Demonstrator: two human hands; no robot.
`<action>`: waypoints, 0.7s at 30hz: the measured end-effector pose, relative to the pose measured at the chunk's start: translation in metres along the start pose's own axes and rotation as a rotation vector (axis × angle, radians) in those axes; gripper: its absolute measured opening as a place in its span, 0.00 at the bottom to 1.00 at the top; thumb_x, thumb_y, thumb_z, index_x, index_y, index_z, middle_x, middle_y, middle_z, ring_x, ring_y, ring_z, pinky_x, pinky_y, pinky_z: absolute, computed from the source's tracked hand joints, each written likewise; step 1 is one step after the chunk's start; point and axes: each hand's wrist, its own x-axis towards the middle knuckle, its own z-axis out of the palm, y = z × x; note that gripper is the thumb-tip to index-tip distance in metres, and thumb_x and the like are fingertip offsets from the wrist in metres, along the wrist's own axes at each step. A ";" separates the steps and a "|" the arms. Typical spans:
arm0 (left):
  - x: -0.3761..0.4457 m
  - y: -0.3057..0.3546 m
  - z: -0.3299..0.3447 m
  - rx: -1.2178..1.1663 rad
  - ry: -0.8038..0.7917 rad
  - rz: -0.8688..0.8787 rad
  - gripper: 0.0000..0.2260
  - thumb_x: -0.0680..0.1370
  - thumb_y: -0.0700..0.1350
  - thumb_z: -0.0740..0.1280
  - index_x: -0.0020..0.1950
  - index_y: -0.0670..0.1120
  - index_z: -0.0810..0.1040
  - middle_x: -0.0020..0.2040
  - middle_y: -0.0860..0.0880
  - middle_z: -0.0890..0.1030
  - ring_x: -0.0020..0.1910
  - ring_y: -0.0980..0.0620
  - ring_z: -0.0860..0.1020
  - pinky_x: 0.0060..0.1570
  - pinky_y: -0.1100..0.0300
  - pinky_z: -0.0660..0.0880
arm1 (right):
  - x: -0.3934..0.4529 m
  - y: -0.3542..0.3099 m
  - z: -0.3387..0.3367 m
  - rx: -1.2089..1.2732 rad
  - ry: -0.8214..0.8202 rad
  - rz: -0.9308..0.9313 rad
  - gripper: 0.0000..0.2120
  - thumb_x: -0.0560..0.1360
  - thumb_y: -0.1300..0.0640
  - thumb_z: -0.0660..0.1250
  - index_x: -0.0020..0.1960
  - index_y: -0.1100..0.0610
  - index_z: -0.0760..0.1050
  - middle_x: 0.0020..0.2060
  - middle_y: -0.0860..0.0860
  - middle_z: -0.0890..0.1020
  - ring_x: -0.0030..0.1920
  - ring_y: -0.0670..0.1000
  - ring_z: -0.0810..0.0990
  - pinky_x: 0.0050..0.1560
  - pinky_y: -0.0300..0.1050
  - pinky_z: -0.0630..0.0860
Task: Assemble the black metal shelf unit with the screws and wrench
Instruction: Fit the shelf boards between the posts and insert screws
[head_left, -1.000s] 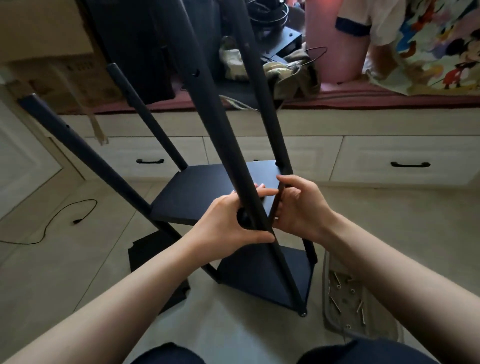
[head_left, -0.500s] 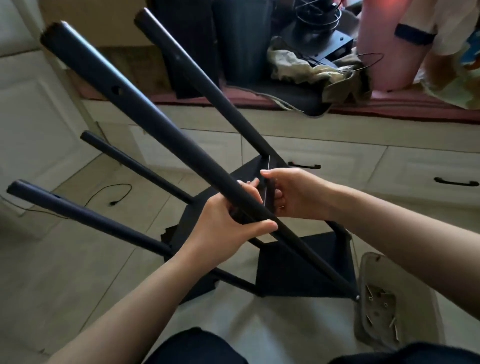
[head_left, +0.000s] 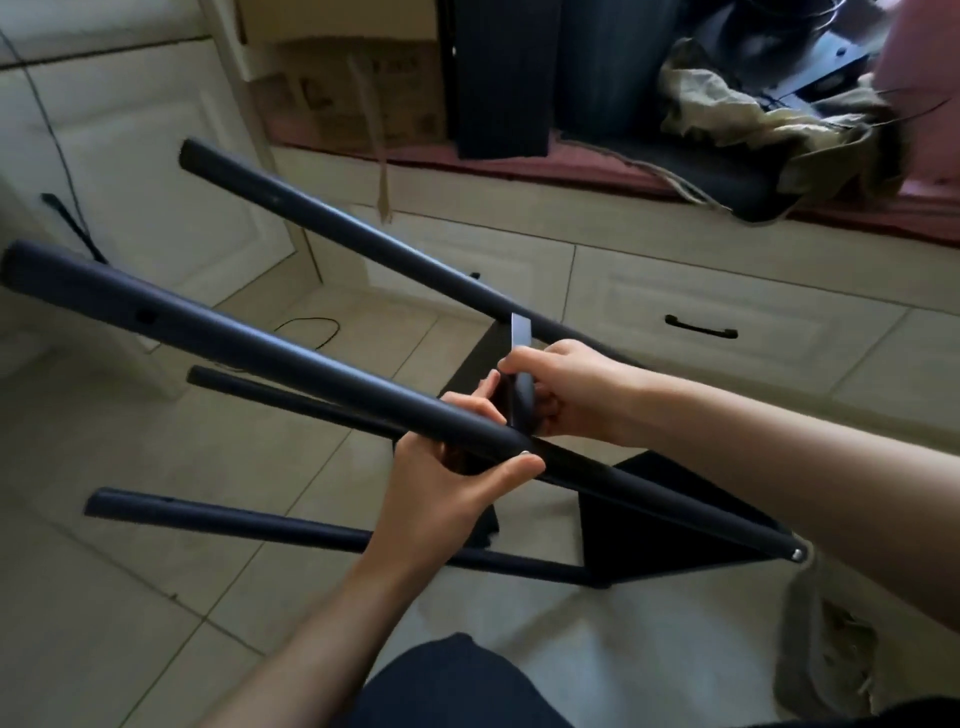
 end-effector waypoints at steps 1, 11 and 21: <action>-0.006 -0.004 -0.004 -0.019 0.022 -0.011 0.13 0.68 0.49 0.80 0.47 0.58 0.80 0.54 0.52 0.84 0.62 0.47 0.80 0.60 0.55 0.79 | 0.004 0.002 0.008 -0.028 0.001 0.009 0.12 0.77 0.53 0.65 0.42 0.63 0.75 0.36 0.58 0.72 0.38 0.56 0.71 0.44 0.49 0.72; -0.057 -0.060 -0.034 -0.168 0.162 -0.151 0.15 0.69 0.49 0.79 0.51 0.50 0.78 0.57 0.48 0.83 0.57 0.49 0.82 0.56 0.57 0.79 | 0.034 0.042 0.068 -0.200 -0.062 0.076 0.15 0.75 0.54 0.68 0.47 0.68 0.82 0.37 0.61 0.82 0.37 0.54 0.79 0.43 0.49 0.77; -0.069 -0.091 -0.045 -0.168 0.162 -0.219 0.27 0.69 0.47 0.78 0.65 0.60 0.74 0.63 0.54 0.80 0.64 0.51 0.79 0.58 0.62 0.77 | 0.055 0.061 0.084 -0.312 -0.129 0.076 0.16 0.72 0.48 0.70 0.44 0.62 0.85 0.36 0.57 0.84 0.37 0.54 0.81 0.44 0.52 0.80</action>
